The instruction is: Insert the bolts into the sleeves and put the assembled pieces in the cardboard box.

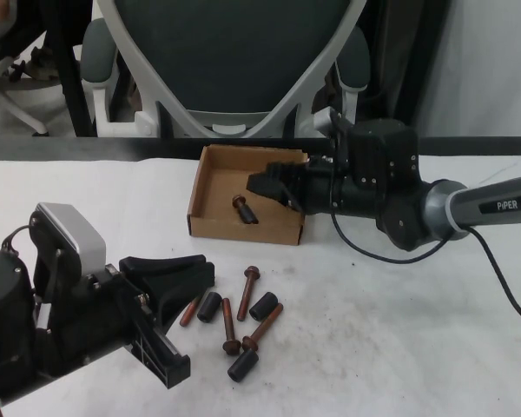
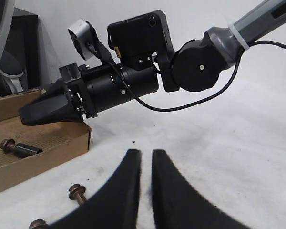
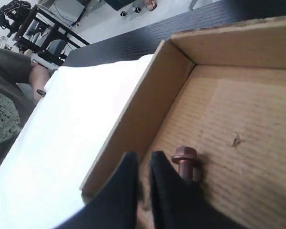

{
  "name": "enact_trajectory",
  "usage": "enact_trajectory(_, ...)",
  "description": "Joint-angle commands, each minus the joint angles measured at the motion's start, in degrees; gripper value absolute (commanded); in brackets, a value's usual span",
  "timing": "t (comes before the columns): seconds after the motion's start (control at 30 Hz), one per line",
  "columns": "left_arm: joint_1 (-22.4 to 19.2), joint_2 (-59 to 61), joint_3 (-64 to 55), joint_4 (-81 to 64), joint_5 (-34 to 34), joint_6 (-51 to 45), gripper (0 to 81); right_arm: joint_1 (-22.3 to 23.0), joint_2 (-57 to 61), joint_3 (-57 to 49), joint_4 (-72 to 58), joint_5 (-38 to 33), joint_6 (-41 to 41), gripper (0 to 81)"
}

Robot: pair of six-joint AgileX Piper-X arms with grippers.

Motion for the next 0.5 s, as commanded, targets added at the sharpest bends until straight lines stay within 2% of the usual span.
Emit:
enact_trajectory(0.0,-0.2,-0.2,0.0,-1.1,-0.1,0.2,8.3,0.1,-4.3,3.3,-3.7,-0.7,-2.6,0.3)
enact_trajectory(0.3,-0.2,-0.2,0.7,-1.8,-0.1,1.0,8.3,0.1,-12.5,17.2,-14.1,2.4,-5.8,0.2)
enact_trajectory(0.47,-0.2,-0.2,5.6,-11.6,-1.8,1.0,8.3,0.3,-17.7,25.9,-21.1,4.2,-5.8,0.2)
